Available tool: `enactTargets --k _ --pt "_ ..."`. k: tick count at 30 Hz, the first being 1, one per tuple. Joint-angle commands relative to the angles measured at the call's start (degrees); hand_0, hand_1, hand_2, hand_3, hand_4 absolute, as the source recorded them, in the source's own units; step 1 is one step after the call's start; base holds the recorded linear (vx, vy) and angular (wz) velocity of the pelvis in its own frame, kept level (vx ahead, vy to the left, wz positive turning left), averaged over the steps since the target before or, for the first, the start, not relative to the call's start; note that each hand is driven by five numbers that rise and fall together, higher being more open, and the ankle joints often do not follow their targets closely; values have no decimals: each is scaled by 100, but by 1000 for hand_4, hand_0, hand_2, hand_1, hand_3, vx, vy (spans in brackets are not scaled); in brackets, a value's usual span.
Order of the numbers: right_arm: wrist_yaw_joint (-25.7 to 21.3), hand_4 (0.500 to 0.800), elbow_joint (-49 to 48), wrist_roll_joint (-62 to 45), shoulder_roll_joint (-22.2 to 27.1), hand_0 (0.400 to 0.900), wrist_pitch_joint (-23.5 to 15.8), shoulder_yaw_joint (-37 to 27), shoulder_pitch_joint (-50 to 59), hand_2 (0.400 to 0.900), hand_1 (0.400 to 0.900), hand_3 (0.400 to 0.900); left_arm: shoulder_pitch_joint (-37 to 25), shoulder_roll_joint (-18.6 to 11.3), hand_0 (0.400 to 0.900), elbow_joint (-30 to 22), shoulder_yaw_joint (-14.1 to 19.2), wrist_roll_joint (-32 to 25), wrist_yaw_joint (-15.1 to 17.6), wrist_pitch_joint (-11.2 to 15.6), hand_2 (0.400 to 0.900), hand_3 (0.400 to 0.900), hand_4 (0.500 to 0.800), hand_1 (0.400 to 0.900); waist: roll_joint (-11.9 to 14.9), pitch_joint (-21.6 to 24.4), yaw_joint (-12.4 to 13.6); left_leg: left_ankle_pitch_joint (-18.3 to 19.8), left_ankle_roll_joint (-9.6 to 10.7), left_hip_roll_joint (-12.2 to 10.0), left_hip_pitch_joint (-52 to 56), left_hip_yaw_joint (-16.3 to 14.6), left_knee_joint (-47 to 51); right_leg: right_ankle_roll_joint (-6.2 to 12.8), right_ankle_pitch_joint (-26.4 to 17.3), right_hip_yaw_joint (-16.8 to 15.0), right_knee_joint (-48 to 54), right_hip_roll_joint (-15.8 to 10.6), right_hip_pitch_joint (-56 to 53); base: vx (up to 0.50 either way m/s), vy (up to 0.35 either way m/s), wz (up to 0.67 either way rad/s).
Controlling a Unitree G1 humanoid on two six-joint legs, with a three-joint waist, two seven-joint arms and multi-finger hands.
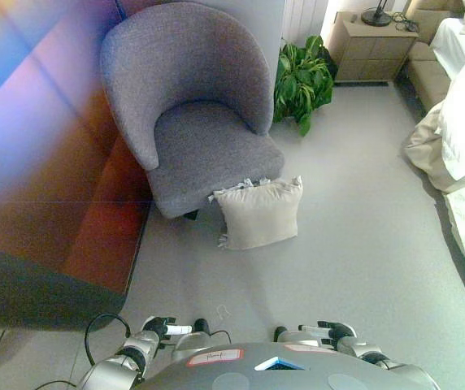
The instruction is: Pick up the pillow and put it on the sofa.
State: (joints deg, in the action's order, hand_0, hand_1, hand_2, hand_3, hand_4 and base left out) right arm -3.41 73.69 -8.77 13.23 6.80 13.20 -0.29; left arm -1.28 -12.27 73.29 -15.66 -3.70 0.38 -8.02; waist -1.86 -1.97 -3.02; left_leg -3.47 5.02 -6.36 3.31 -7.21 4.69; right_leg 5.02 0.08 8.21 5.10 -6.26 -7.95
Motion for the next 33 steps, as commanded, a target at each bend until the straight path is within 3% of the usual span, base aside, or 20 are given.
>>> enactTargets --k 1,3,6,15,27,33 --pt "-30 800 374 89 -18 900 17 121 363 900 900 900 -134 22 900 318 -171 -42 378 4 900 900 800 900 89 -183 96 432 -381 476 326 -65 31 59 -189 -83 -73 154 266 0 0 0" --pt "-35 800 379 48 -9 900 46 141 379 900 900 900 -156 -16 900 273 -131 -104 481 56 900 900 800 900 90 -198 104 435 -375 478 327 -55 31 57 -178 -78 -78 150 264 0 0 0" --pt "-41 800 386 1 2 900 30 160 385 900 900 900 -180 -12 900 249 -155 -65 215 -41 900 900 800 900 81 -237 116 418 -374 475 301 -47 30 56 -181 -81 -86 150 291 0 0 0" --pt "-29 800 395 66 8 900 -14 157 379 900 900 900 -167 37 900 244 -236 -102 -52 -62 900 900 800 900 19 -290 75 405 -352 448 299 -45 30 26 -160 -94 -95 175 309 7 -12 0" --pt "-6 800 308 -76 83 900 -6 197 456 900 900 900 -230 65 900 260 -233 -163 44 -105 900 900 800 900 -46 -450 3 271 -221 269 148 24 -142 -141 -2 -180 -331 313 459 14 -86 4" --pt "-151 800 214 -245 232 900 22 59 556 900 900 900 -325 147 900 212 -214 -365 114 -321 900 900 800 900 -19 -650 -183 332 -147 42 -296 -14 -1321 -317 45 -290 -729 244 796 -10 -84 11"
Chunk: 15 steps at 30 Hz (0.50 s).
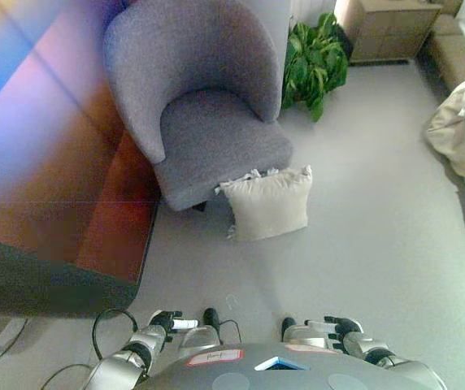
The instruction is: Pick up the pillow and put it on the sofa.
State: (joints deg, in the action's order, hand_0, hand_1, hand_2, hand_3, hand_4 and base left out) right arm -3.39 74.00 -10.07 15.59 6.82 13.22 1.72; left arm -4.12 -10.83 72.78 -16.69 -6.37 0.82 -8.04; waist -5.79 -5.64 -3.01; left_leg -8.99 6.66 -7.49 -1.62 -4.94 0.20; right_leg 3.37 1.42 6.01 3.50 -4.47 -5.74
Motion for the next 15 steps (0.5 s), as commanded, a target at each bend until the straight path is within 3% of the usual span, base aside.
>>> enactTargets --k 1,4,6,10,15 --pt "-169 800 183 -101 18 900 60 38 356 900 900 900 -33 -3 900 258 -74 -100 85 -358 900 900 800 900 389 -295 -219 900 -336 103 152 -253 -1146 -194 -79 -74 -634 42 645 65 -103 -9" --pt "-178 800 234 -64 95 900 143 -20 301 900 900 900 17 -48 900 261 74 -158 83 -457 900 900 800 900 425 -388 -185 727 -409 124 -287 -113 -1902 -266 -32 -207 -713 47 625 176 -76 -32" --pt "-128 800 336 33 147 900 147 -102 293 900 900 900 133 -36 900 291 169 -132 69 -443 900 900 800 900 328 -514 -52 411 -331 116 -655 -138 -1754 -250 130 -308 -748 144 427 314 21 -58" --pt "23 800 458 277 243 900 88 -188 276 900 900 900 380 19 900 351 268 -205 33 -459 900 900 800 900 52 -690 326 -598 -34 64 -1294 -122 -559 -215 488 -581 -703 381 -179 470 109 -76" --pt "110 800 520 440 229 900 -24 -200 146 900 900 900 638 11 900 427 305 -247 -78 -458 900 900 800 900 3 -708 649 -1037 123 -109 -1668 -161 233 -186 1217 -882 -889 386 -883 559 118 -65"
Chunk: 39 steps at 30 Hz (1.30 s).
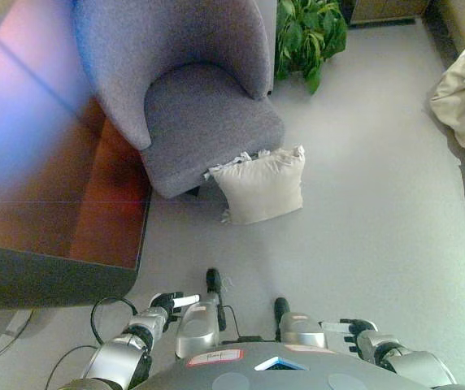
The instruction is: Pick up the pillow and put it on the sofa.
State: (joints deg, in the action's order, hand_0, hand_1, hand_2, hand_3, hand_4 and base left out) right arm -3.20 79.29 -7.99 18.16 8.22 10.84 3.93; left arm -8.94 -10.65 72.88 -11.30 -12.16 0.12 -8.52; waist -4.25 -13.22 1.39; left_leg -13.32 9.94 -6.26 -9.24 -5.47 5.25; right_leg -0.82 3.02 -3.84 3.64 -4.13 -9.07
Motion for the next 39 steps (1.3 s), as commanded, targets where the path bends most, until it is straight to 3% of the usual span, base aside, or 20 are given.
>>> enactTargets --k 1,4,6,9,10,11,12,13,15,16,17,21,23,27,29,34,39 --pt "114 800 -3 263 -46 900 -189 26 -95 900 900 900 1170 -12 900 429 -237 325 -6 -400 900 900 800 900 -190 80 248 -640 -189 -303 -967 -188 -271 246 1273 91 -1023 367 -655 534 173 -32" --pt "60 800 0 185 -127 900 -156 17 -48 900 900 900 1204 -55 900 449 -253 323 -46 -443 900 900 800 900 -212 166 372 -579 -220 -363 -1210 -187 -734 333 1718 99 -1355 244 -830 532 236 -26" --pt "-17 800 -15 122 -177 900 -100 -7 -12 900 900 900 1168 -79 900 387 -277 348 -16 -551 900 900 800 900 -125 212 393 -82 -351 -389 -1231 -457 -755 458 1726 173 -1597 55 -865 543 308 -5" --pt "82 800 -83 45 -208 900 -139 -50 -5 900 900 900 1034 -183 900 326 -295 361 0 -492 900 900 800 900 -26 282 456 -89 -331 -385 -1701 -259 -2008 536 1848 350 -1905 -251 -953 534 298 -1" --pt "139 800 -185 275 -222 900 -162 -79 6 900 900 900 946 -221 900 193 -266 409 -19 -683 900 900 800 900 54 334 502 198 -494 -359 -1723 -378 -2163 664 1616 507 -2012 -515 -978 524 333 -15" --pt "126 800 -298 248 -226 900 -154 -43 41 900 900 900 892 -264 900 146 -288 468 -22 -730 900 900 800 900 126 353 547 390 -583 -245 -1755 -308 -2328 806 1282 576 -2159 -721 -916 437 292 -15" --pt "129 800 -349 207 -227 900 -142 -29 60 900 900 900 875 -285 900 133 -304 477 -26 -722 900 900 800 900 162 364 557 477 -621 -198 -1782 -297 -2391 847 1149 601 -2220 -800 -878 366 239 -15" --pt "139 800 -498 170 -224 900 -110 -18 111 900 900 900 816 -335 900 91 -360 521 -60 -741 900 900 800 900 210 378 592 638 -732 -150 -1792 -342 -2440 884 745 645 -2381 -952 -807 334 202 -14" --pt "151 800 -599 234 -224 900 -135 5 164 900 900 900 728 -381 900 40 -437 555 -35 -827 900 900 800 900 257 386 622 781 -845 -107 -1724 -480 -2404 880 226 781 -2567 -1131 -623 328 219 -21" --pt "164 800 -653 291 -219 900 -163 54 230 900 900 900 632 -424 900 12 -479 488 9 -871 900 900 800 900 254 354 614 908 -915 -99 -1573 -615 -2308 857 -24 1019 -2695 -1296 -304 259 213 -27" --pt "169 800 -700 333 -207 900 -157 104 298 900 900 900 544 -465 900 -17 -492 390 11 -873 900 900 800 900 249 310 609 961 -947 -113 -1456 -751 -2240 825 8 1231 -2656 -1379 -85 215 186 -25" --pt "65 800 -604 258 -205 900 -270 241 675 900 900 900 249 -596 900 -49 -540 200 39 -795 900 900 800 900 182 69 600 1004 -907 -119 -1236 -862 -1959 769 162 1623 -1944 -1446 596 17 -16 -1" --pt "-93 800 -577 168 -190 900 -286 343 934 900 900 900 127 -689 900 -55 -614 138 54 -630 900 900 800 900 182 -149 517 1030 -848 -52 -1019 -814 -1696 896 -381 1632 -1445 -1595 1239 -60 -144 31" --pt "-483 800 -611 674 -60 900 -95 468 1172 900 900 900 -69 -838 900 -139 -758 150 9 -564 900 900 800 900 249 -346 382 1252 -821 33 -877 -684 -1627 1133 -1318 1545 -980 -1899 2030 10 -206 53" --pt "-770 800 -644 1239 106 900 -24 612 1359 900 900 900 -139 -969 900 -152 -811 197 -16 -551 900 900 800 900 293 -401 410 1444 -758 -35 -829 -656 -1671 1280 -1792 1811 -652 -2222 2300 94 -321 29" --pt "-1157 800 -874 1911 351 900 257 1016 1619 900 900 900 -16 -1178 900 -187 -765 204 11 -482 900 900 800 900 341 -506 548 1727 -734 -264 -1100 -390 -2309 1317 -1685 1936 -749 -2264 2206 105 -281 3" --pt "-1444 800 -719 2139 742 900 195 1212 2141 900 900 900 -75 -1310 900 -79 -819 292 -95 -444 900 900 800 900 277 -592 702 1457 -597 -259 -1244 -192 -2032 1405 -1619 2059 -407 -2137 1969 51 -185 -2"
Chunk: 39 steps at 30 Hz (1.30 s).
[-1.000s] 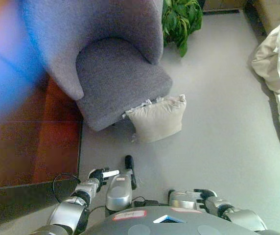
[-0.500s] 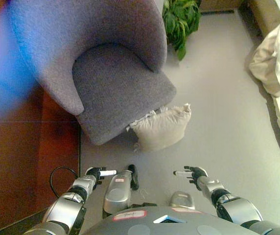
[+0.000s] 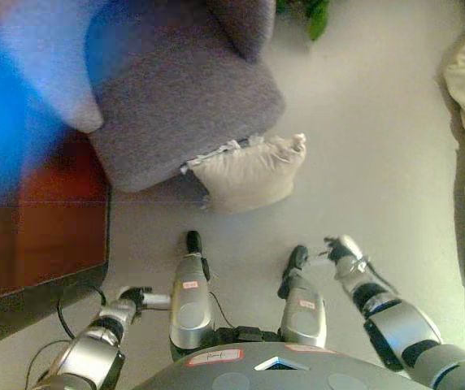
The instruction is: Pick up the pillow and put it on the sofa.
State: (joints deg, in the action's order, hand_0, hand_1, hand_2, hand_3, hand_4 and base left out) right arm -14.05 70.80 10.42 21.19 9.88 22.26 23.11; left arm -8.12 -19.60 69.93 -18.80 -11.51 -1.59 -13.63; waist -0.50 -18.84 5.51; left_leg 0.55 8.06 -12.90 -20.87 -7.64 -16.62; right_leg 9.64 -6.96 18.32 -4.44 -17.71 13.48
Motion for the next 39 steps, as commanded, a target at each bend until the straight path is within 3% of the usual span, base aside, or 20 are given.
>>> enactTargets --k 1,4,9,16,24,30,39 --pt "-401 800 137 296 578 900 6 125 410 900 900 900 -184 -448 900 246 -92 187 59 124 900 900 800 900 -149 -101 320 14 -361 406 -90 79 250 372 -586 -127 477 -724 -328 5 -102 -3" --pt "-528 800 78 403 865 900 -24 248 852 900 900 900 -269 -514 900 235 -134 105 -25 119 900 900 800 900 -227 -217 364 -207 -278 451 -164 146 543 399 -541 -79 599 -648 -305 3 -69 0" --pt "-354 800 -104 664 1604 900 44 566 1703 900 900 900 -333 -525 900 131 -305 -56 -188 181 900 900 800 900 -363 -456 506 -530 -244 562 -316 326 1026 415 -391 -73 516 -601 -159 0 -38 5" --pt "296 800 -360 937 2398 900 299 1190 3287 900 900 900 -147 -452 900 -61 -457 -534 -142 352 900 900 800 900 -598 -833 701 -665 -218 708 -759 415 815 258 109 -7 -205 -578 253 -16 64 5" --pt "735 800 -456 1479 2608 900 602 1866 4441 900 900 900 186 -358 900 -223 -323 -792 -288 487 900 900 800 900 -890 -1096 849 -712 -164 694 -1261 431 453 169 435 -52 -784 -652 852 15 109 2" --pt "783 800 -538 1657 2721 900 790 2243 5071 900 900 900 445 -340 900 -379 -319 -903 -393 673 900 900 800 900 -1049 -1096 951 -816 -175 737 -1519 407 525 168 462 -45 -931 -685 1271 5 77 0" --pt "1150 800 -701 1636 2781 900 792 2580 5627 900 900 900 648 -310 900 -662 -338 -1123 -353 790 900 900 800 900 -1227 -1096 1060 -960 -192 744 -1953 403 682 141 497 -75 -1270 -689 2043 -13 39 2"
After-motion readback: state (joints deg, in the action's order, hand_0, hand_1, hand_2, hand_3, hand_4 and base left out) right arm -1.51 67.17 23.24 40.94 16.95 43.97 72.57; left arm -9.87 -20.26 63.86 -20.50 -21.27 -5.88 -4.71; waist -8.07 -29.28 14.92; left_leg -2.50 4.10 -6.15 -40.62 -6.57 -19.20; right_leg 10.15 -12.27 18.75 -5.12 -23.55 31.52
